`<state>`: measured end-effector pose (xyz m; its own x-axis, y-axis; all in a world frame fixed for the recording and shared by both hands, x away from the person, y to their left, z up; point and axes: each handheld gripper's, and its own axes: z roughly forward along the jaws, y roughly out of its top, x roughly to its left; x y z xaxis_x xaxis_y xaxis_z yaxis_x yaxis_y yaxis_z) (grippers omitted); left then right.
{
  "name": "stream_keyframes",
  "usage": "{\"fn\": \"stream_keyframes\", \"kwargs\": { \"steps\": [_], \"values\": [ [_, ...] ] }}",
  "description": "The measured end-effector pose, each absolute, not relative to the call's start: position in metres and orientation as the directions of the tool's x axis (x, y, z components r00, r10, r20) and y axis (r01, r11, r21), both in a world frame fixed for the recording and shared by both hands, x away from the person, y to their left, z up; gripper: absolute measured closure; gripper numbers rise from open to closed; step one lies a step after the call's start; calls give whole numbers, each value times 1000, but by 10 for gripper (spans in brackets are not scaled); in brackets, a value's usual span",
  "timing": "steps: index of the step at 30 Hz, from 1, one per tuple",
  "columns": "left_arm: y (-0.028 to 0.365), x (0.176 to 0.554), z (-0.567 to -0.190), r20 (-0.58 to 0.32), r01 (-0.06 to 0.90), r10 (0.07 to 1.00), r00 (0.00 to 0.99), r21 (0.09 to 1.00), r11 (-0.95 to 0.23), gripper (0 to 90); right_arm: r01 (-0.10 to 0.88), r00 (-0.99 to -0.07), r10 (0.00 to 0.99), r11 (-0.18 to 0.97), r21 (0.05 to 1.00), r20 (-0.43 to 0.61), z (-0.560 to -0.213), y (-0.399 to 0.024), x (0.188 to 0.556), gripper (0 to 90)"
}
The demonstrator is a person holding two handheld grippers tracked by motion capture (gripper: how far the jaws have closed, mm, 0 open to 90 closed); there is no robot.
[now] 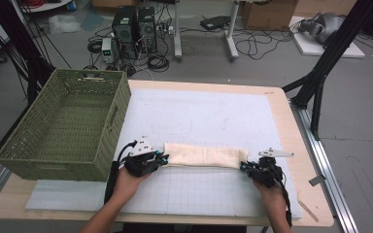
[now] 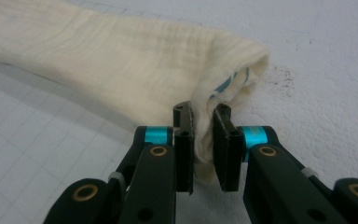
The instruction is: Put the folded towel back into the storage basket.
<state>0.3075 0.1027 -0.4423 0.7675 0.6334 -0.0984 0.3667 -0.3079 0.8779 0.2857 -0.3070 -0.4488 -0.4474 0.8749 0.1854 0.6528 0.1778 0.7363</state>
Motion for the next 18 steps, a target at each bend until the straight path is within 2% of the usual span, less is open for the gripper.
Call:
{"fn": "stream_keyframes", "kwargs": {
  "steps": [8,14,18],
  "values": [
    [105,306,-440,-91,348,628,773,888,-301,815,615,-484,866,234,753,127,-446,-306,285,815],
    [107,305,-437,-83,328,623,778,899,-291,816,589,-497,860,235,774,116,-442,-308,284,816],
    [109,302,-431,-59,287,617,785,917,-278,818,516,-533,844,265,814,64,-436,-310,281,818]
  ]
}}
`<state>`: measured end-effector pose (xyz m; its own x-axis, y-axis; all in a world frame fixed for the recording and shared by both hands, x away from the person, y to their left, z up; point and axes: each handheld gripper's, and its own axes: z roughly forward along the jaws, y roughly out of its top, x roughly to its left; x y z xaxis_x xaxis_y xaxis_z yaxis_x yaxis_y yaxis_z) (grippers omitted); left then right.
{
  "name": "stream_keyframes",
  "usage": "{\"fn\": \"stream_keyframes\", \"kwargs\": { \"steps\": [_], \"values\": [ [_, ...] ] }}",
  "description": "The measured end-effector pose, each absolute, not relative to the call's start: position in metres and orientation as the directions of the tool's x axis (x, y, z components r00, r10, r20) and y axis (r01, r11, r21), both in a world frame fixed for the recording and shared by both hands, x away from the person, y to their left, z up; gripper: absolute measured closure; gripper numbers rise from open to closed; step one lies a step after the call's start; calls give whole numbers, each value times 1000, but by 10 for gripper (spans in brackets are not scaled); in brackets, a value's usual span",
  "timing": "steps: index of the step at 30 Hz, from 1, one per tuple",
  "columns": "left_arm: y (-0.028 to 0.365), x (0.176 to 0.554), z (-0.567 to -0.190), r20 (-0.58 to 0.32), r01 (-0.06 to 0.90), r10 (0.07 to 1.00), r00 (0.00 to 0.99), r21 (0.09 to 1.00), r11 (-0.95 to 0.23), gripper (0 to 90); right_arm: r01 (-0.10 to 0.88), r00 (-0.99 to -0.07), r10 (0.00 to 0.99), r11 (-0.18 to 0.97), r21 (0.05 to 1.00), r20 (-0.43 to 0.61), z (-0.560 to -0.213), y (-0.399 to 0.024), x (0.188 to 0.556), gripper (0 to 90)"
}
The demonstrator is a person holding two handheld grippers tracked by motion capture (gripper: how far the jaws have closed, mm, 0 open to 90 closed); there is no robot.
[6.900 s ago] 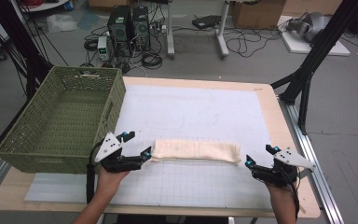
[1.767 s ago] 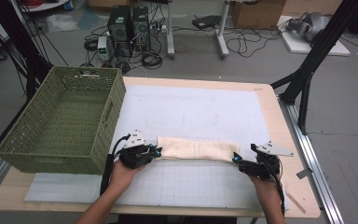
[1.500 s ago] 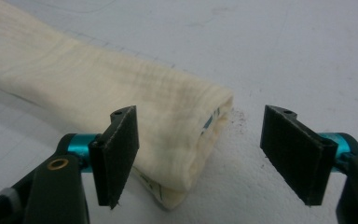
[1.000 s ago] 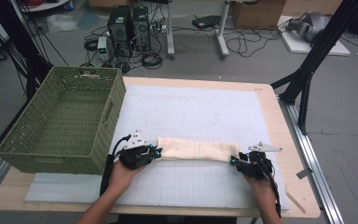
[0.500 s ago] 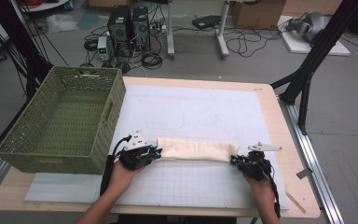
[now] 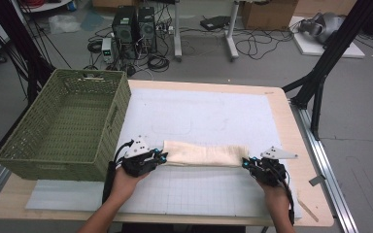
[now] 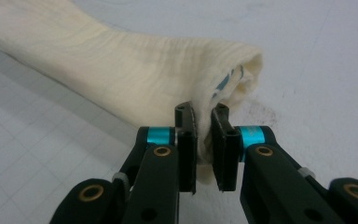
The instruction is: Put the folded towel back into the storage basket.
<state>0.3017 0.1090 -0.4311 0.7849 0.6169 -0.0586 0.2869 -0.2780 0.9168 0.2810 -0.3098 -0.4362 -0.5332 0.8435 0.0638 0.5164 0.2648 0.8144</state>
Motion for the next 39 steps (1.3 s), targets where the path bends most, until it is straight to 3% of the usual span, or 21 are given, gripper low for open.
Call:
{"fn": "stream_keyframes", "kwargs": {
  "steps": [9,27,39],
  "values": [
    [116,294,-422,-38,236,608,793,939,-249,819,376,-577,817,263,889,2,-422,-314,279,818],
    [131,273,-404,15,149,617,787,966,-214,820,298,-618,785,266,917,-27,-410,-303,297,818],
    [155,263,-374,23,117,667,745,979,-164,820,221,-650,759,237,946,-39,-382,-276,327,818]
  ]
}}
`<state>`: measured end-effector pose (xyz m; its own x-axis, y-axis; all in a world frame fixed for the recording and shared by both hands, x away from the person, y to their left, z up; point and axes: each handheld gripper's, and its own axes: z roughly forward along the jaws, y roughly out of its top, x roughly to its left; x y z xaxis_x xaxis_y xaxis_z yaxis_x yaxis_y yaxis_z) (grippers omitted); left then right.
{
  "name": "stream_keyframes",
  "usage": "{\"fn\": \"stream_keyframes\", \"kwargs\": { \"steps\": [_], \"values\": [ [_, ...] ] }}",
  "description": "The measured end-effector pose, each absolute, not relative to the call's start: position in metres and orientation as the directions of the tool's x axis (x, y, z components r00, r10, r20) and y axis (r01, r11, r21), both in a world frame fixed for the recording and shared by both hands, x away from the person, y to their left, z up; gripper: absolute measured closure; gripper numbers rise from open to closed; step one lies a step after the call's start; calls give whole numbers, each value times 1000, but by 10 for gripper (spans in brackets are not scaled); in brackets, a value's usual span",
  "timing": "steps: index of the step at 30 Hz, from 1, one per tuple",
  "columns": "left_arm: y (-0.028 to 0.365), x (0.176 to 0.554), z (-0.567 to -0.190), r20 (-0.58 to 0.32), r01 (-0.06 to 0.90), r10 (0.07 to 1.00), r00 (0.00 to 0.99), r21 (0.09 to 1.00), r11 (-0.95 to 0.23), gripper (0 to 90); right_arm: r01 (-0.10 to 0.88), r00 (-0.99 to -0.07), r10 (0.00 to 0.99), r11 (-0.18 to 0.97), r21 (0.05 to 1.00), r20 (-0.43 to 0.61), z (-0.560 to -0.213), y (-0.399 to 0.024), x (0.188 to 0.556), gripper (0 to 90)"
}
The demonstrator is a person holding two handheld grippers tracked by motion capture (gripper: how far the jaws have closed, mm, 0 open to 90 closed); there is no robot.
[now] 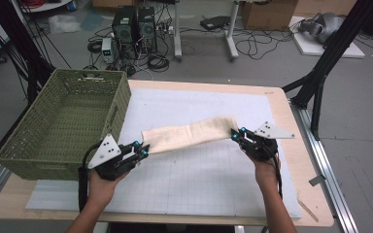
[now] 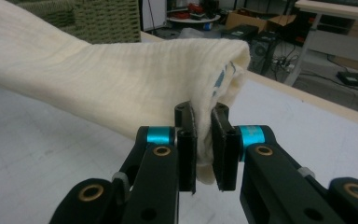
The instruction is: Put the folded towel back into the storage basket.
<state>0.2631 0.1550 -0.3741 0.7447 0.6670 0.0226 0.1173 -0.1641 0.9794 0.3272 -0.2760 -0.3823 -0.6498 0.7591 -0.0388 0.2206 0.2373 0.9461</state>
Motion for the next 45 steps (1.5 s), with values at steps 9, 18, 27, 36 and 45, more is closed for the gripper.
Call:
{"fn": "stream_keyframes", "kwargs": {
  "steps": [9,18,27,36,45],
  "values": [
    [169,261,-356,30,95,699,714,986,-140,821,193,-666,743,255,947,-64,-351,-250,359,818],
    [182,260,-345,28,86,734,679,989,-118,822,174,-675,732,282,944,-95,-320,-218,390,819],
    [203,257,-334,25,79,771,636,992,-98,830,143,-687,717,289,946,-115,-298,-179,416,819],
    [219,250,-329,17,71,790,612,994,-77,831,134,-704,699,304,943,-125,-286,-147,434,818],
    [245,242,-319,13,42,829,559,998,-44,832,115,-721,681,295,949,-124,-274,-103,450,818]
  ]
}}
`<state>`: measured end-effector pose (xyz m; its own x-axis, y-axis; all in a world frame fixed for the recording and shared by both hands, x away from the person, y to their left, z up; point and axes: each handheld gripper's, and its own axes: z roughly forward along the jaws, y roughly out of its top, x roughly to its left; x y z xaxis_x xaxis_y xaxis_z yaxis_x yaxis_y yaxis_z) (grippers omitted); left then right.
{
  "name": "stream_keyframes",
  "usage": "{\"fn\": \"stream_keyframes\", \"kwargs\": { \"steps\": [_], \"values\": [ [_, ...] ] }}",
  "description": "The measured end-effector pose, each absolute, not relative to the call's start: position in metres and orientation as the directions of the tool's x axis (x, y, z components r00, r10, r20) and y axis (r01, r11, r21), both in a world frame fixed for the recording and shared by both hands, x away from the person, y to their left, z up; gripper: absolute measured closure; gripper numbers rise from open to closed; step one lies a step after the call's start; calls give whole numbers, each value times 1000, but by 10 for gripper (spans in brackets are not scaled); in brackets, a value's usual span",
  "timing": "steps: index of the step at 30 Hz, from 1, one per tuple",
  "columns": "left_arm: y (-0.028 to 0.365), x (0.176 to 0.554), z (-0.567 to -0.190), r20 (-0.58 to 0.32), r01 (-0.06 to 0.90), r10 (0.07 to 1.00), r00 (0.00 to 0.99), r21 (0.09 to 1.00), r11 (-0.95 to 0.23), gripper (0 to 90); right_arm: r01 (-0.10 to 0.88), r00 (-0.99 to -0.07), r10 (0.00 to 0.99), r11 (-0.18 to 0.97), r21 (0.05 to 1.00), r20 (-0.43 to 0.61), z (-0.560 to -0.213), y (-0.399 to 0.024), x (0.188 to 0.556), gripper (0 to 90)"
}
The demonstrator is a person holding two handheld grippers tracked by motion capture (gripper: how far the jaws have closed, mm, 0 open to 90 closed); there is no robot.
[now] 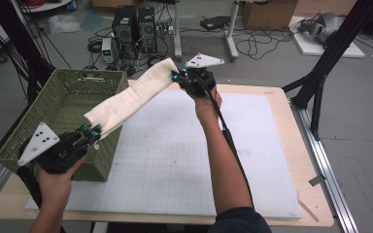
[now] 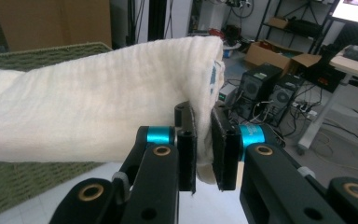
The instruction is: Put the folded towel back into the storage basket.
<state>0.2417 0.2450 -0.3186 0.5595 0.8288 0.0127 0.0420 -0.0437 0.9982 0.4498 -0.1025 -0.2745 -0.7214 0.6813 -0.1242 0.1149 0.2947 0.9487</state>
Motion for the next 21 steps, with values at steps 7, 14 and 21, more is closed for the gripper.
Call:
{"fn": "stream_keyframes", "kwargs": {
  "steps": [7,14,21],
  "values": [
    [257,238,-317,6,37,843,539,999,-31,831,89,-739,658,311,946,-147,-264,-74,459,819],
    [270,232,-318,8,34,863,505,999,-29,831,75,-754,638,322,944,-158,-259,-50,468,818],
    [289,225,-319,-2,37,889,459,999,-17,831,61,-778,608,322,945,-157,-256,-10,478,818]
  ]
}}
